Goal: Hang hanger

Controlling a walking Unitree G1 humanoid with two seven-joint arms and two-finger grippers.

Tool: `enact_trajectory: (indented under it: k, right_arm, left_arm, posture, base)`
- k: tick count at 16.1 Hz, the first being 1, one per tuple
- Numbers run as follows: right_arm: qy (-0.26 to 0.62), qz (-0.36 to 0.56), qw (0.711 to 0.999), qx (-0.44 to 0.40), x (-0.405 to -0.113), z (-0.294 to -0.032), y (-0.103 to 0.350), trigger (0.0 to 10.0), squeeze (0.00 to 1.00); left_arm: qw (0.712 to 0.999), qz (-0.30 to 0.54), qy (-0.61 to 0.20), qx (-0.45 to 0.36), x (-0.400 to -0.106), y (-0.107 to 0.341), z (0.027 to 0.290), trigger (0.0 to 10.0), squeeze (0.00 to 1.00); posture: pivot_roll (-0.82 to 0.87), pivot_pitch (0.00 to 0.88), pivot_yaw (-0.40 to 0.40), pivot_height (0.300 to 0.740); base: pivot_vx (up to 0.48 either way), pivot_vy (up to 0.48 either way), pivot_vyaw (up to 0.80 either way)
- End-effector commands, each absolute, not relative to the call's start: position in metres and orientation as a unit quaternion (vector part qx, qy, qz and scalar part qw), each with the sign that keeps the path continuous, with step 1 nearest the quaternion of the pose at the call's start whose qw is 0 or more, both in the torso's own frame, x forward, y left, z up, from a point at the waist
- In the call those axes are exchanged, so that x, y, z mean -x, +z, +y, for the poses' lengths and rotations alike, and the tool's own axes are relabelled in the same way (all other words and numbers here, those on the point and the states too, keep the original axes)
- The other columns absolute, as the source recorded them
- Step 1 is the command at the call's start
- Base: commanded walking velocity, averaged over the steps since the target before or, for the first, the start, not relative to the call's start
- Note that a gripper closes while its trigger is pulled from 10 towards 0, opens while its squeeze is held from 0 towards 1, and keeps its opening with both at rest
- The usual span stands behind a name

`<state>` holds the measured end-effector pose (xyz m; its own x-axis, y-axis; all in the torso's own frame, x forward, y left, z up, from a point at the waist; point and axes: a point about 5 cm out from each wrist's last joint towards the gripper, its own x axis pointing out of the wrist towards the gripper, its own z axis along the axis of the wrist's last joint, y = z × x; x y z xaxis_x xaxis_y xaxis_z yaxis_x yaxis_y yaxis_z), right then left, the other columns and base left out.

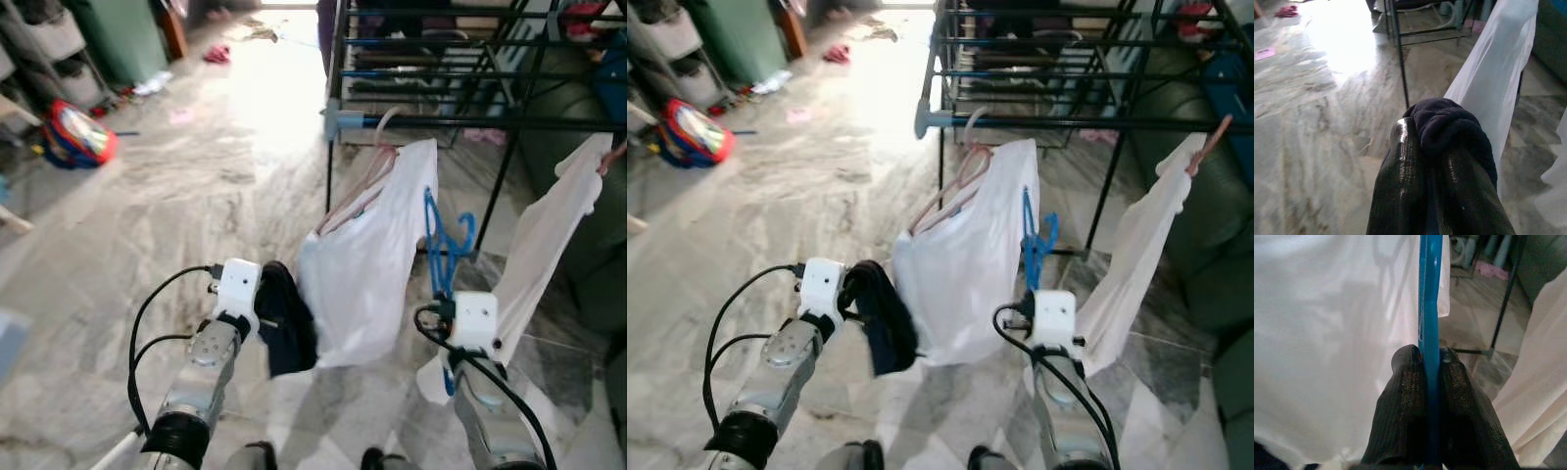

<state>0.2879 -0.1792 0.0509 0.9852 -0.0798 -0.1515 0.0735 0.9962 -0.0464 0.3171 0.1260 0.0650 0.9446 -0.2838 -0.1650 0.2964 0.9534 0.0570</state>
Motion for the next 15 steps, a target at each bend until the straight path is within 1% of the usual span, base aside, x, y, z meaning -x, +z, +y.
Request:
enact_trajectory:
  k: [1, 4, 7, 11, 12, 15]
  right_arm:
    - [-0.038, 0.086, 0.995, 0.013, -0.2868, -0.1771, 0.0483, 10.0, 0.00]
    - [-0.019, 0.087, 0.996, 0.018, -0.2890, -0.1710, 0.0487, 10.0, 0.00]
    - [-0.026, 0.085, 0.996, 0.017, -0.2917, -0.1745, 0.0509, 10.0, 0.00]
    - [-0.026, 0.085, 0.996, 0.013, -0.2923, -0.1717, 0.0520, 10.0, 0.00]
    - [-0.030, 0.086, 0.996, 0.012, -0.2919, -0.1722, 0.0516, 10.0, 0.00]
    - [-0.047, 0.098, 0.994, 0.007, -0.2888, -0.1782, 0.0481, 10.0, 0.00]
  left_arm:
    - [0.986, 0.072, -0.144, -0.046, -0.3186, 0.0664, 0.1290, 10.0, 0.00]
    - [0.986, 0.071, -0.141, -0.046, -0.3199, 0.0674, 0.1293, 10.0, 0.00]
    - [0.987, 0.070, -0.141, -0.044, -0.3209, 0.0673, 0.1273, 10.0, 0.00]
    - [0.986, 0.072, -0.144, -0.043, -0.3215, 0.0664, 0.1264, 10.0, 0.00]
    - [0.986, 0.072, -0.146, -0.044, -0.3215, 0.0661, 0.1258, 10.0, 0.00]
    - [0.986, 0.090, -0.136, -0.045, -0.3203, 0.0593, 0.1267, 10.0, 0.00]
  posture:
    - [0.08, 0.098, 0.052, 0.740]
    - [0.08, 0.091, 0.045, 0.740]
    - [0.08, 0.099, 0.039, 0.740]
    - [0.07, 0.098, 0.042, 0.740]
    - [0.07, 0.097, 0.041, 0.740]
    - [0.07, 0.090, 0.034, 0.740]
  base:
    - [-0.368, 0.000, 0.00]
    - [-0.371, 0.000, 0.00]
    - [-0.364, 0.000, 0.00]
    - [-0.338, 0.000, 0.00]
    - [-0.274, 0.000, 0.00]
    - [0.000, 0.000, 0.00]
